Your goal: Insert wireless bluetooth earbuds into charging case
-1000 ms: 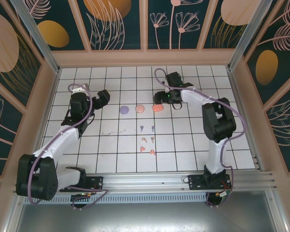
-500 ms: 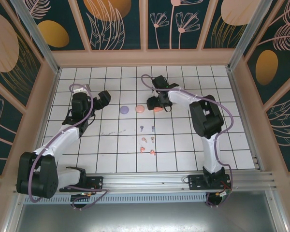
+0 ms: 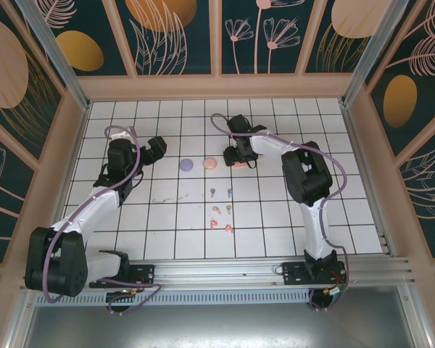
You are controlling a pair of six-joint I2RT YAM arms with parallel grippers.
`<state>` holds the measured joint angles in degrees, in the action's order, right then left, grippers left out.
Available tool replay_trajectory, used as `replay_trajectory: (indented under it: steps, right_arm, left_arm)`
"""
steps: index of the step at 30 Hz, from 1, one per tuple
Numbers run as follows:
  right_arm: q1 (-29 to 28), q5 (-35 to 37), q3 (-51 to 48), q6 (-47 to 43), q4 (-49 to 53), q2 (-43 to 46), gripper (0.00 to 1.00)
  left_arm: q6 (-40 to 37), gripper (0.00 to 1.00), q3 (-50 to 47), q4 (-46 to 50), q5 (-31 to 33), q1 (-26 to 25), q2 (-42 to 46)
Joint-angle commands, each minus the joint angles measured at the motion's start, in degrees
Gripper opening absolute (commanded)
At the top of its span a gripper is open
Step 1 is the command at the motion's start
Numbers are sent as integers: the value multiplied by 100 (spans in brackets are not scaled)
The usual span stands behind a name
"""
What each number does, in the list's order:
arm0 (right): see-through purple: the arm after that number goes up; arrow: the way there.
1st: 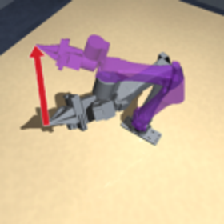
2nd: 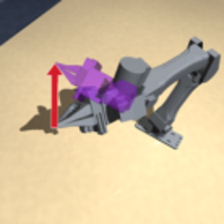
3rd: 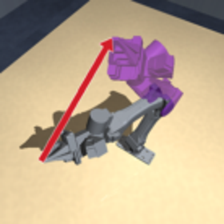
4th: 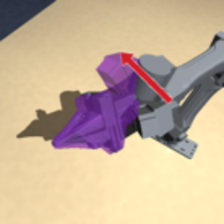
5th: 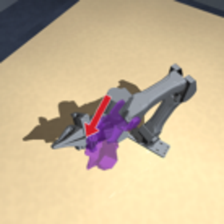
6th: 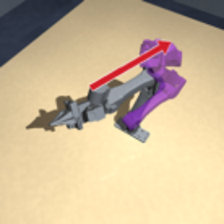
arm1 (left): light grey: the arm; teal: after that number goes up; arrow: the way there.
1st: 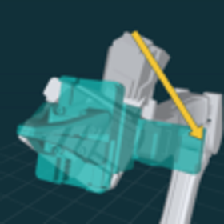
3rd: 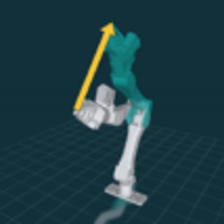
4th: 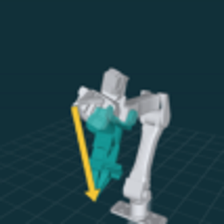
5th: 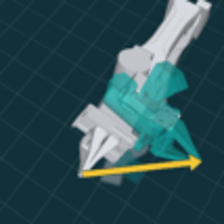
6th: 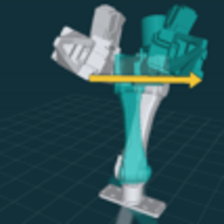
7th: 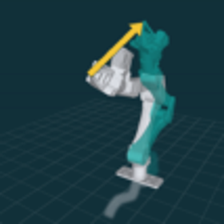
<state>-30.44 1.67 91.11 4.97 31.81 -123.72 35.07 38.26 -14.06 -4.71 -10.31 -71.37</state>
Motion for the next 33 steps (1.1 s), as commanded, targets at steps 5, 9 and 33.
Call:
replay_trajectory:
  steps: [5,9,33]
  right_arm:
    - [-59,-60,65,230,229,-58,68]
    - [-58,-60,-55,487,199,7,64]
    - [-59,-786,-619,4529,-1558,1956,50]
  left_arm:
    - [199,99,24,-33,14,-33,7]
    - [471,99,53,23,37,-33,27]
    - [1488,98,-714,-3788,-1258,-1234,-944]
